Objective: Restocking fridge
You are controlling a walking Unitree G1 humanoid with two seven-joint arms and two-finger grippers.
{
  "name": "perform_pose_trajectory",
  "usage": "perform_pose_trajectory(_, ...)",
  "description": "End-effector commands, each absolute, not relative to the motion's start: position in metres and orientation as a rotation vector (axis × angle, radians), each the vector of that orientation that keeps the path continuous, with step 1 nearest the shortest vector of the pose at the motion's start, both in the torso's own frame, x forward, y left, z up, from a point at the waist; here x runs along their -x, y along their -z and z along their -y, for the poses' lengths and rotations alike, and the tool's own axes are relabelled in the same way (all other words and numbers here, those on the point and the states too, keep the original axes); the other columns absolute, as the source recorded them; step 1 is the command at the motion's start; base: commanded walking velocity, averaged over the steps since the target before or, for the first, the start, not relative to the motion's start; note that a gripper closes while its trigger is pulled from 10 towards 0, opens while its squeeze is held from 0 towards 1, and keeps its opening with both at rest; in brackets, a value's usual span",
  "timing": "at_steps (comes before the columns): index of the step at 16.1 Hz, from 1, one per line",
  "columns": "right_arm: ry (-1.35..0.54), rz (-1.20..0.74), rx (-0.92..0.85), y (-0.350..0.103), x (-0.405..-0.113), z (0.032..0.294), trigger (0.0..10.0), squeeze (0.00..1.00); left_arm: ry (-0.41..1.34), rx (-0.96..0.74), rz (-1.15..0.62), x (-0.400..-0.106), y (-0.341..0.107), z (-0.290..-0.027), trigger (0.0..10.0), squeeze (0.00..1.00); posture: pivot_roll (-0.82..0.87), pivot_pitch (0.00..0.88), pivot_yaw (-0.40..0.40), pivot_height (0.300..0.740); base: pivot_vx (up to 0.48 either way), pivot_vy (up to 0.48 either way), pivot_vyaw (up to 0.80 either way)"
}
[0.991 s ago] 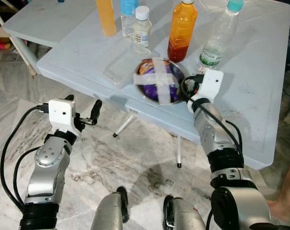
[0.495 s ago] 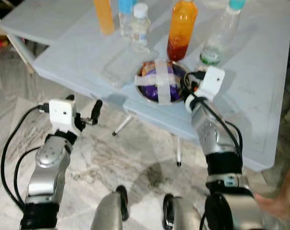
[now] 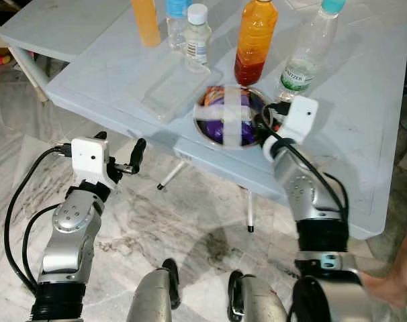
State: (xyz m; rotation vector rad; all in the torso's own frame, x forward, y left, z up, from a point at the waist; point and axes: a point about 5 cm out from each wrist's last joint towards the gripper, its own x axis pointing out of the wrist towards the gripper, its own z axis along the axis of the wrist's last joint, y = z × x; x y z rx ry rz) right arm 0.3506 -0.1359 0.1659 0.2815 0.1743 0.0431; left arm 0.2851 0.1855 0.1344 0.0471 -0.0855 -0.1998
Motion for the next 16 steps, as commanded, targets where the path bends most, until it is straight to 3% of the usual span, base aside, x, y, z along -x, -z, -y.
perform_pose_trajectory(1,-0.05,-0.231,-0.262,-0.155,-0.35,0.14,10.0,0.0,0.195,-0.065,0.073,-0.285,-0.131,-0.187,10.0,0.0,0.05,0.221,0.037,0.74,0.0,0.0,0.0)
perform_pose_trajectory(3,-0.064,-0.248,-0.255,-0.153,-0.352,0.15,10.0,0.0,0.197,-0.064,0.072,-0.285,-0.131,-0.186,10.0,0.0,0.05,0.218,0.035,0.74,0.0,0.0,0.0)
perform_pose_trajectory(4,-0.072,-0.252,-0.259,-0.152,-0.352,0.153,10.0,1.0,0.198,-0.064,0.072,-0.285,-0.13,-0.186,10.0,0.0,0.04,0.217,0.034,0.74,0.0,0.0,0.0)
perform_pose_trajectory(6,-0.104,-0.246,-0.24,-0.155,-0.354,0.151,10.0,1.0,0.199,-0.064,0.076,-0.286,-0.131,-0.186,10.0,0.0,0.05,0.212,0.034,0.74,0.0,0.0,0.0)
perform_pose_trajectory(7,-0.128,-0.228,-0.221,-0.159,-0.354,0.15,10.0,0.86,0.2,-0.064,0.077,-0.286,-0.131,-0.186,10.0,0.0,0.05,0.211,0.034,0.74,0.0,0.0,0.0)
perform_pose_trajectory(8,-0.15,-0.192,-0.168,-0.167,-0.355,0.149,10.0,0.16,0.202,-0.066,0.077,-0.286,-0.131,-0.186,10.0,0.0,0.05,0.21,0.034,0.74,0.0,0.0,0.0)
perform_pose_trajectory(10,-0.176,-0.169,-0.151,-0.172,-0.356,0.15,10.0,0.0,0.201,-0.068,0.077,-0.287,-0.131,-0.187,10.0,0.0,0.05,0.207,0.035,0.74,0.0,0.0,0.0)
perform_pose_trajectory(11,-0.182,-0.161,-0.14,-0.173,-0.357,0.153,10.0,0.0,0.201,-0.068,0.077,-0.287,-0.131,-0.186,10.0,0.0,0.05,0.206,0.034,0.74,0.0,0.0,0.0)
perform_pose_trajectory(12,-0.195,-0.158,-0.134,-0.173,-0.358,0.155,10.0,0.74,0.203,-0.068,0.078,-0.287,-0.131,-0.186,10.0,0.0,0.05,0.205,0.034,0.74,0.0,0.0,0.0)
perform_pose_trajectory(13,-0.215,-0.164,-0.13,-0.172,-0.358,0.156,10.0,1.0,0.204,-0.067,0.079,-0.288,-0.132,-0.185,10.0,0.0,0.04,0.206,0.035,0.74,0.0,0.0,0.0)
perform_pose_trajectory(14,-0.255,-0.178,-0.1,-0.168,-0.36,0.156,10.0,0.25,0.208,-0.065,0.078,-0.288,-0.131,-0.183,10.0,0.0,0.04,0.21,0.034,0.74,0.0,0.0,0.0)
perform_pose_trajectory(15,-0.262,-0.181,-0.1,-0.167,-0.361,0.156,10.0,0.25,0.209,-0.064,0.078,-0.288,-0.131,-0.183,10.0,0.0,0.04,0.209,0.035,0.74,0.0,0.0,0.0)
perform_pose_trajectory(16,-0.292,-0.187,-0.095,-0.164,-0.362,0.156,10.0,0.0,0.211,-0.064,0.077,-0.288,-0.13,-0.182,10.0,0.0,0.04,0.208,0.034,0.74,0.0,0.0,0.0)
